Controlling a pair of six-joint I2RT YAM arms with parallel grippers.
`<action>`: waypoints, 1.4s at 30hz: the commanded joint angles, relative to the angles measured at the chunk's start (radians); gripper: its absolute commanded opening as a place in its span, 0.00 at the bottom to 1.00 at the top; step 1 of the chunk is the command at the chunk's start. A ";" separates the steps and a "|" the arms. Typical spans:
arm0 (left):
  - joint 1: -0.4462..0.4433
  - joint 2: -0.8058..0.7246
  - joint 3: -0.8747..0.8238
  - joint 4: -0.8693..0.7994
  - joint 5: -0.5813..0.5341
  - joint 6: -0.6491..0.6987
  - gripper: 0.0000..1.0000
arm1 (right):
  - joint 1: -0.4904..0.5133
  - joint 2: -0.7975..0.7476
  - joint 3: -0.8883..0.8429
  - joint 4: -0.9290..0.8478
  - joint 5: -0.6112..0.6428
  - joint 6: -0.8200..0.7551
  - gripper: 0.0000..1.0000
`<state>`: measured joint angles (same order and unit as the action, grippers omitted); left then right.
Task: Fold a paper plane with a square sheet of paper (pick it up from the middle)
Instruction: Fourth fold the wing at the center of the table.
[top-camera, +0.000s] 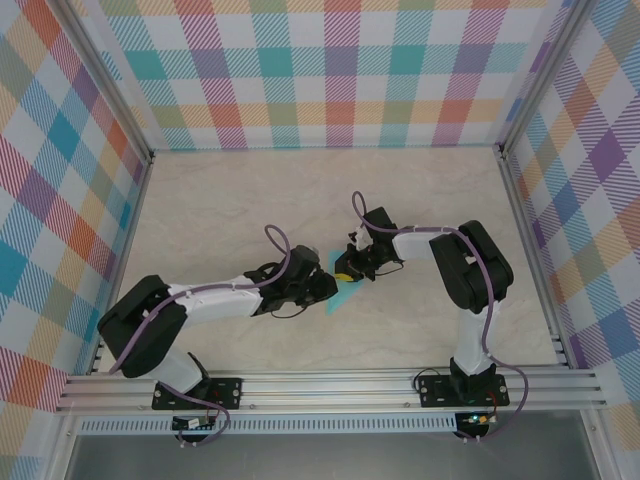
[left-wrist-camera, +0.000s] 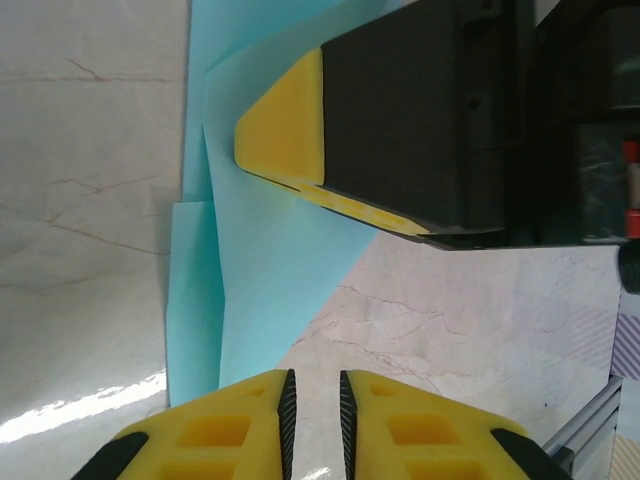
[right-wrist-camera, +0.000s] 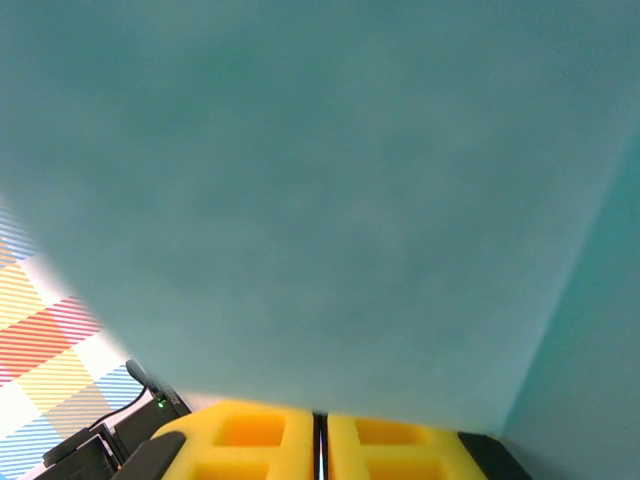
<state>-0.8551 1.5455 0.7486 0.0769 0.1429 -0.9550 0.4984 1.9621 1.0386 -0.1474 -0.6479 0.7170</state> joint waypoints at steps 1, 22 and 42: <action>-0.007 0.061 0.036 0.096 0.072 -0.019 0.21 | 0.005 0.080 -0.026 -0.073 0.119 -0.024 0.10; -0.007 0.132 0.021 -0.080 0.019 0.070 0.17 | 0.005 0.090 -0.022 -0.079 0.117 -0.024 0.10; -0.009 0.116 -0.114 -0.055 0.042 0.015 0.15 | 0.005 0.095 -0.019 -0.088 0.120 -0.024 0.10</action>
<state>-0.8551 1.6581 0.6838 0.1684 0.1822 -0.9279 0.4984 1.9678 1.0492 -0.1627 -0.6495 0.7170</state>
